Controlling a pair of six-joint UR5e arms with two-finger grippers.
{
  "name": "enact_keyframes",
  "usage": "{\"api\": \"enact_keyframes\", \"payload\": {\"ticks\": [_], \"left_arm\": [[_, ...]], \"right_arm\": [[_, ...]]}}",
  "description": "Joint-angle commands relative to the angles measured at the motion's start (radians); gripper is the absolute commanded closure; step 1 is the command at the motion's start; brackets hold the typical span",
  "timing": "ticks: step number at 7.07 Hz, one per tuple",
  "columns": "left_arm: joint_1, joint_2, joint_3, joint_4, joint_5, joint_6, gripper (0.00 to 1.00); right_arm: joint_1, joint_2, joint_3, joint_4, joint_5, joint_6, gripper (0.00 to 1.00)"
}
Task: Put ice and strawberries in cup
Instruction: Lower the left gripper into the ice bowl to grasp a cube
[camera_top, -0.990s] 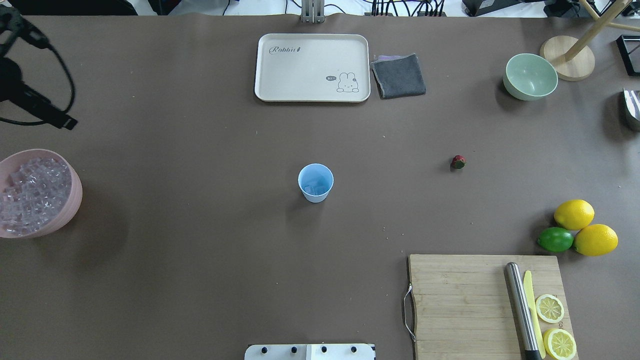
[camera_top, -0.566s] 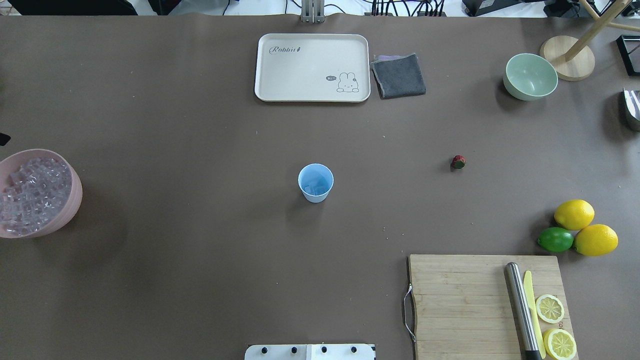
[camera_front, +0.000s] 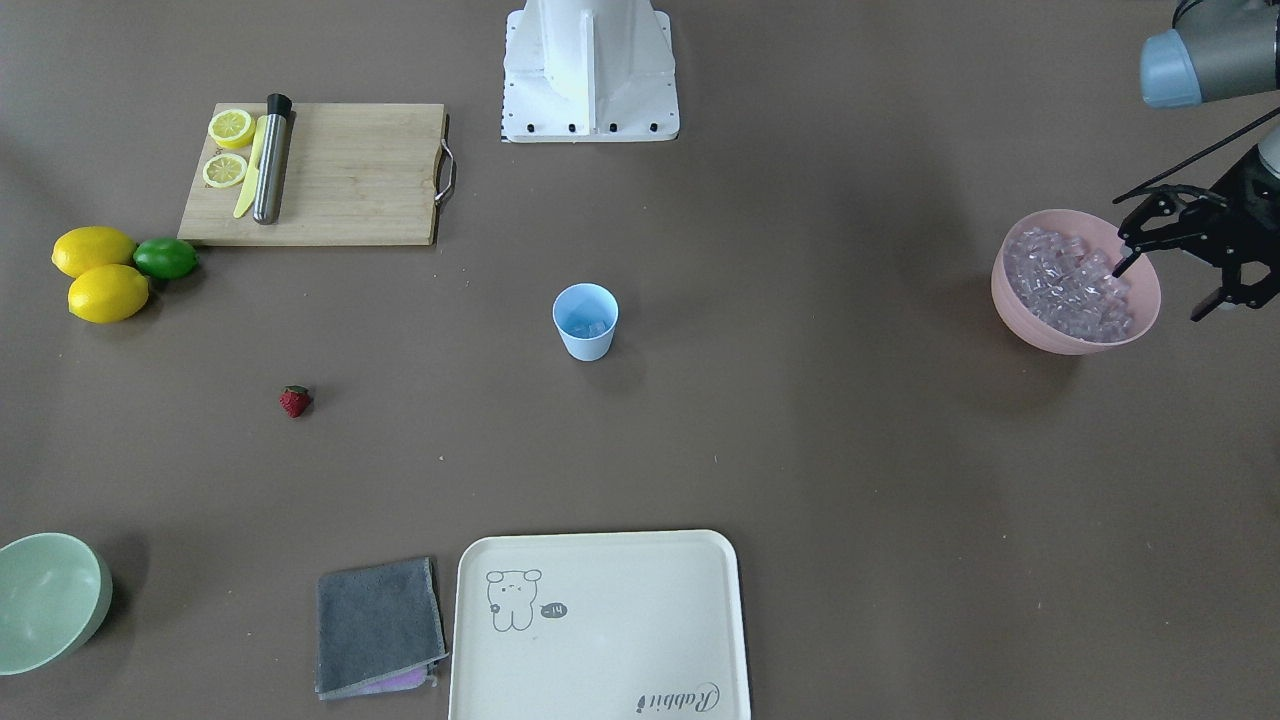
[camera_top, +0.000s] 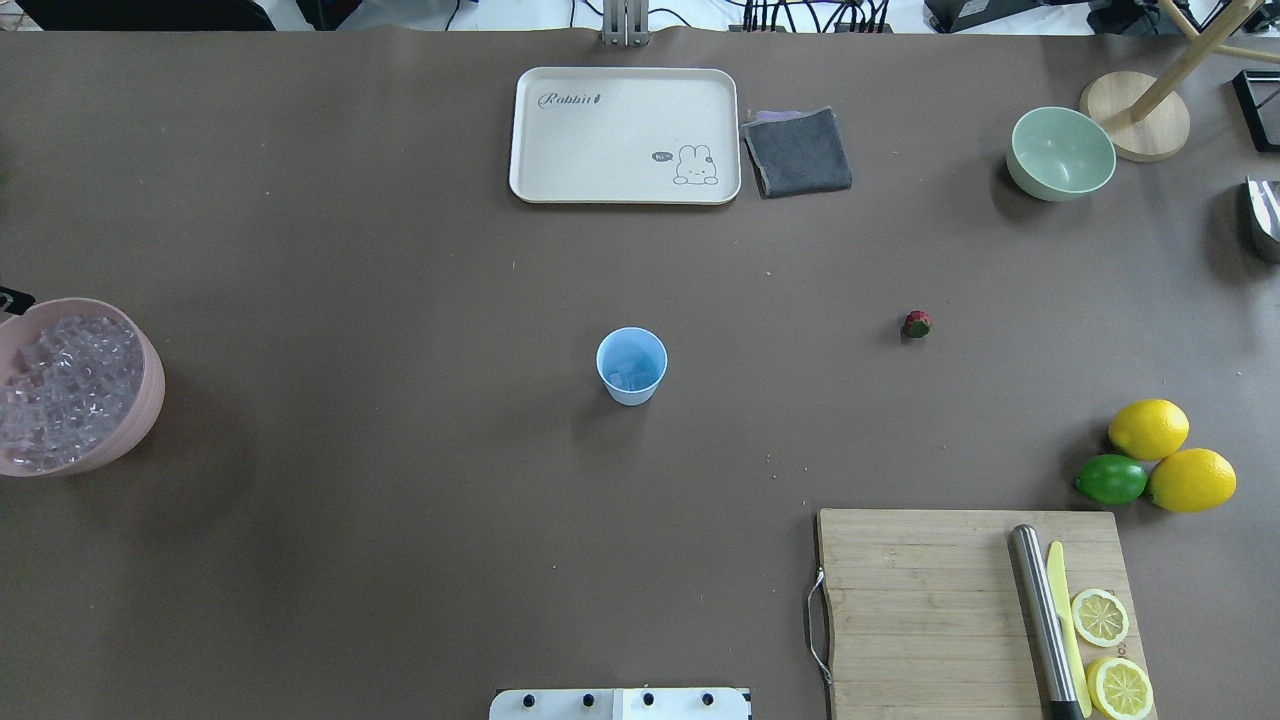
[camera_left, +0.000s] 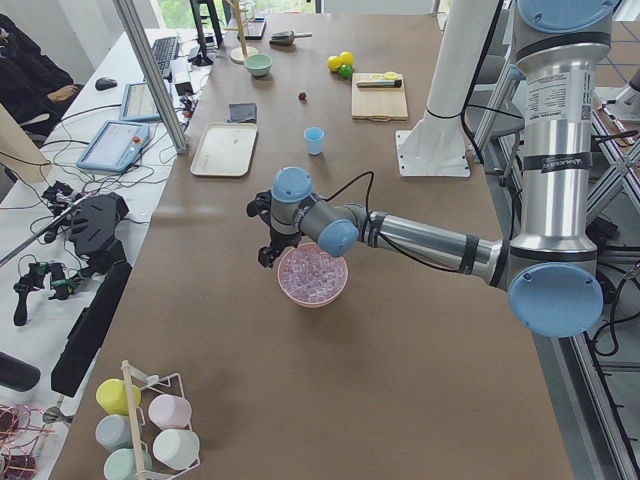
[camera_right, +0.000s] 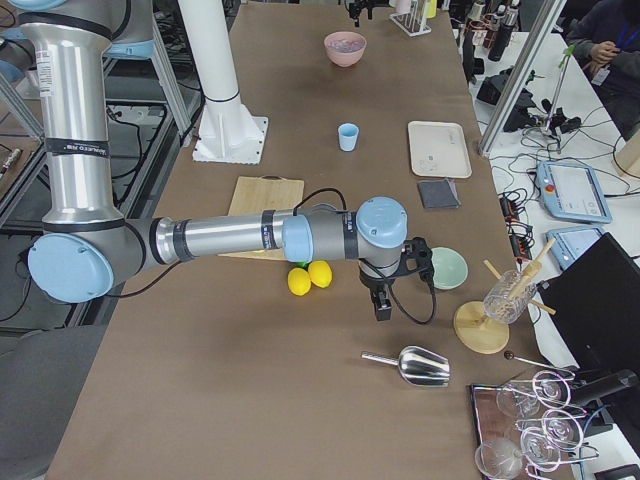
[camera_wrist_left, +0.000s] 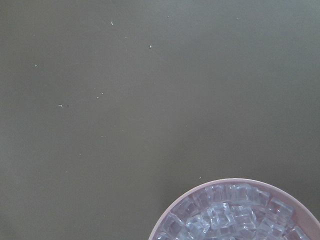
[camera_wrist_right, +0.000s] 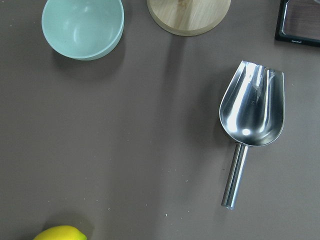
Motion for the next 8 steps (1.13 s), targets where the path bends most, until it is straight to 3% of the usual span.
{"api": "enact_keyframes", "payload": {"ticks": [1,8], "left_arm": [[0.075,0.049,0.014,-0.156,0.037,-0.128,0.07],[0.201,0.038,0.041,-0.167,0.079,-0.219,0.08]], "right_arm": [[0.000,-0.006,-0.001,0.000,0.000,-0.003,0.00],[0.000,0.005,-0.007,0.000,-0.002,0.002,0.00]]}}
